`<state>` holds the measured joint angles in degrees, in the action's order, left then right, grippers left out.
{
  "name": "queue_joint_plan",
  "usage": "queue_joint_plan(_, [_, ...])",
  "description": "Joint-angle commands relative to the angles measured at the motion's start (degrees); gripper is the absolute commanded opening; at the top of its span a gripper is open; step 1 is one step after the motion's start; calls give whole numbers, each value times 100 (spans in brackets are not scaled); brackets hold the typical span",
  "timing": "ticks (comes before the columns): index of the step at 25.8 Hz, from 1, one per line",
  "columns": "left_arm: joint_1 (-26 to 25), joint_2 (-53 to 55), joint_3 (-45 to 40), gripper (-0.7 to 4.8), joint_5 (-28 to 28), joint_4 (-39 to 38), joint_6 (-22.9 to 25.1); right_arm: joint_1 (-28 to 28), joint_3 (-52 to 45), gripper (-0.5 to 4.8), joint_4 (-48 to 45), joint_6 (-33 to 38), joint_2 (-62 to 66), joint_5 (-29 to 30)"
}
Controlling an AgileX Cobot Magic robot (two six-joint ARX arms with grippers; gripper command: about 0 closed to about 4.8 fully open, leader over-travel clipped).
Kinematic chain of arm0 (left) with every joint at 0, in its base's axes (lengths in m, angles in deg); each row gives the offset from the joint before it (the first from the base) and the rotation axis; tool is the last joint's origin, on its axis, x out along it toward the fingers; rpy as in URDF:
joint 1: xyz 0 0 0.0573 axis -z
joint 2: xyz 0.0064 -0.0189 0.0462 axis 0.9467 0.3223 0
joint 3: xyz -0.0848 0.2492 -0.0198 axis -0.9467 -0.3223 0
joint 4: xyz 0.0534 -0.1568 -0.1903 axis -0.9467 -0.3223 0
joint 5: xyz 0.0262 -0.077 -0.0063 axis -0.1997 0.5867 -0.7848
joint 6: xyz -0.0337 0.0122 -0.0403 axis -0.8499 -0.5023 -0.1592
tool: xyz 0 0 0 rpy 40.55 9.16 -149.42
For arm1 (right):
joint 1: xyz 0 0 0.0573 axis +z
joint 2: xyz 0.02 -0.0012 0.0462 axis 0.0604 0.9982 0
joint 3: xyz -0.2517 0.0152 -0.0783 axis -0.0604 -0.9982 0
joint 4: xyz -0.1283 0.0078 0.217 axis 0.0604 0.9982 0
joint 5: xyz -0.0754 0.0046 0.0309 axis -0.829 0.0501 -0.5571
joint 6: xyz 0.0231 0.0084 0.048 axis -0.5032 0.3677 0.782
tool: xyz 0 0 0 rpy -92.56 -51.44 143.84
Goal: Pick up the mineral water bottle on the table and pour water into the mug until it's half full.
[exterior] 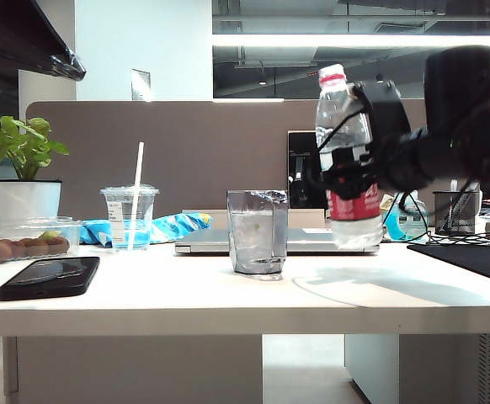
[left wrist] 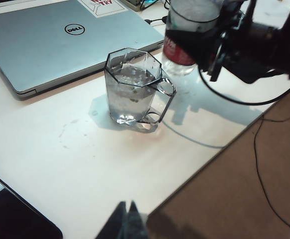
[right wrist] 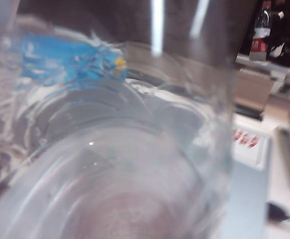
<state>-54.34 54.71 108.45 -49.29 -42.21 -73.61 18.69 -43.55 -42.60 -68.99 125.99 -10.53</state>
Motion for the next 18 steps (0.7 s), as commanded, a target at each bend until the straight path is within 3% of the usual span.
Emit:
queue_joint_plan(1, [2,-9,22,-2,-13,74,22,13,11,242,-675,717,234,-7])
queue_joint_plan(6, [2,-11,22,-2,-13,76,22,13,-2,247,-658,787,407,-4])
queue_joint_plan(8, [0,-11,22,-2,-13,76,22,13,-11,282,-619,787,409,-4])
queue_joint_plan(11, [0,-11,22,-2,-13,85,22,13,-28,290,-592,785,409,-4])
queue_joint_plan(12, [2,-11,22,-2,-13,114,22,13,-37,365,-577,787,409,-2])
queue_joint_plan(13, [0,-11,22,-2,-13,129,22,13,-39,393,-566,787,409,-2])
queue_joint_plan(16, [2,-11,22,-2,-13,181,22,13,-59,408,-535,787,407,-2])
queue_joint_plan(18, [0,-11,22,-2,-13,247,24,13,-116,472,-544,785,398,-2])
